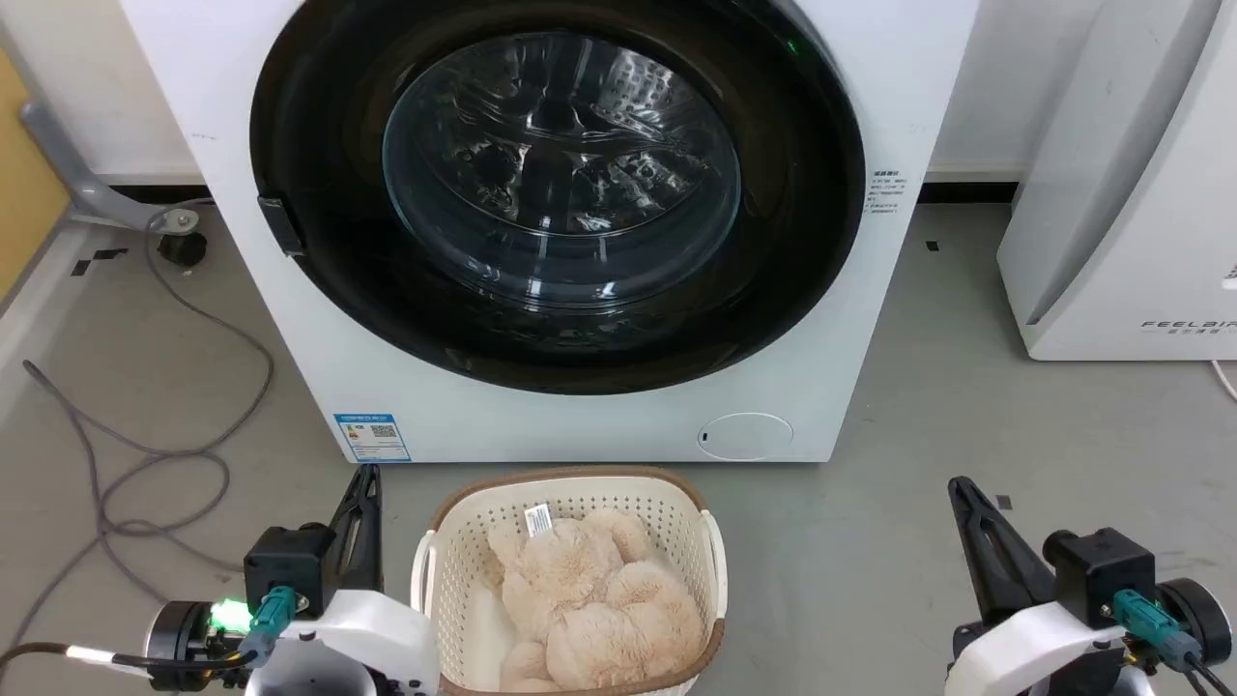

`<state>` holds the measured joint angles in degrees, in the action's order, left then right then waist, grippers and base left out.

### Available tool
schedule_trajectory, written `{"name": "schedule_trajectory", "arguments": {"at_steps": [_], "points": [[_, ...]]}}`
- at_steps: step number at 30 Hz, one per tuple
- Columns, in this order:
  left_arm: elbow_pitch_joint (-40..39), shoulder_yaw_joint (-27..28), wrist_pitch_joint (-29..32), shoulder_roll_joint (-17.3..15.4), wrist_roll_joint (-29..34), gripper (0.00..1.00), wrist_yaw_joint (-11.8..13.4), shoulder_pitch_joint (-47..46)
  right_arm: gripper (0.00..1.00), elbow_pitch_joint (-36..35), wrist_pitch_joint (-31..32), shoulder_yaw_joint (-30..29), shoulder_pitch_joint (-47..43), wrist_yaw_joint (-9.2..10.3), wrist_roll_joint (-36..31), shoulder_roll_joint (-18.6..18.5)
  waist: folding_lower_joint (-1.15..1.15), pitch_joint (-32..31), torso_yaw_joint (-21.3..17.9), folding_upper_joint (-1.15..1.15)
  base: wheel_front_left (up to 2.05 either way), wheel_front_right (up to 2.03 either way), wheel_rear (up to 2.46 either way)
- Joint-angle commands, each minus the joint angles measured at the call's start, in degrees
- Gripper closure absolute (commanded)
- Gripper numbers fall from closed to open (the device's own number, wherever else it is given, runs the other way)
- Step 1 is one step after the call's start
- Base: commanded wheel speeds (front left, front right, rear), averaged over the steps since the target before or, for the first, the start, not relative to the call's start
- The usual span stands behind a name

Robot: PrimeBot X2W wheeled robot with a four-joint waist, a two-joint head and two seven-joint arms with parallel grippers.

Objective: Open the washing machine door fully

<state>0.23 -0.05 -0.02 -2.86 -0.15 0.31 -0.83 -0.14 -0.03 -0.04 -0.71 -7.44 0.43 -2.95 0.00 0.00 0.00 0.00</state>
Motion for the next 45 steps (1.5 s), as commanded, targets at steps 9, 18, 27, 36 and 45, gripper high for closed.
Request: {"name": "schedule_trajectory", "arguments": {"at_steps": [9, 18, 27, 36, 45], "points": [[-0.2, 0.0, 0.0, 0.0, 0.1, 1.00, -0.3, 0.8, 1.00, 0.1, 0.0, 0.0, 0.7, -0.05, -0.4, 0.1, 0.00, 0.0, 0.0, 0.00, 0.00, 0.00, 0.00], [0.0, 0.0, 0.0, 0.0, 0.0, 0.00, 0.0, 0.0, 0.00, 0.0, 0.0, 0.0, 0.0, 0.00, 0.0, 0.0, 0.00, 0.0, 0.0, 0.00, 0.00, 0.00, 0.00], [0.0, -0.4, -0.8, 0.0, -0.2, 0.00, 0.6, -0.1, 0.00, -0.4, -0.8, -0.5, 0.0, 0.00, 1.6, 0.0, 0.00, 0.1, 0.0, 0.00, 0.00, 0.00, 0.00], [-0.1, -0.9, -1.9, 0.0, -0.5, 0.00, 1.5, -0.2, 0.00, -1.4, -1.9, -1.1, -0.1, -0.01, 4.7, 0.0, 0.00, 0.3, 0.0, 0.00, 0.00, 0.00, 0.00], [-0.2, -1.4, -2.9, 0.0, -0.8, 0.00, 2.3, -0.4, 0.00, -2.4, -2.9, -1.7, 0.0, -0.01, 8.0, 0.0, 0.00, 0.5, 0.0, 0.00, 0.00, 0.00, 0.00]]}}
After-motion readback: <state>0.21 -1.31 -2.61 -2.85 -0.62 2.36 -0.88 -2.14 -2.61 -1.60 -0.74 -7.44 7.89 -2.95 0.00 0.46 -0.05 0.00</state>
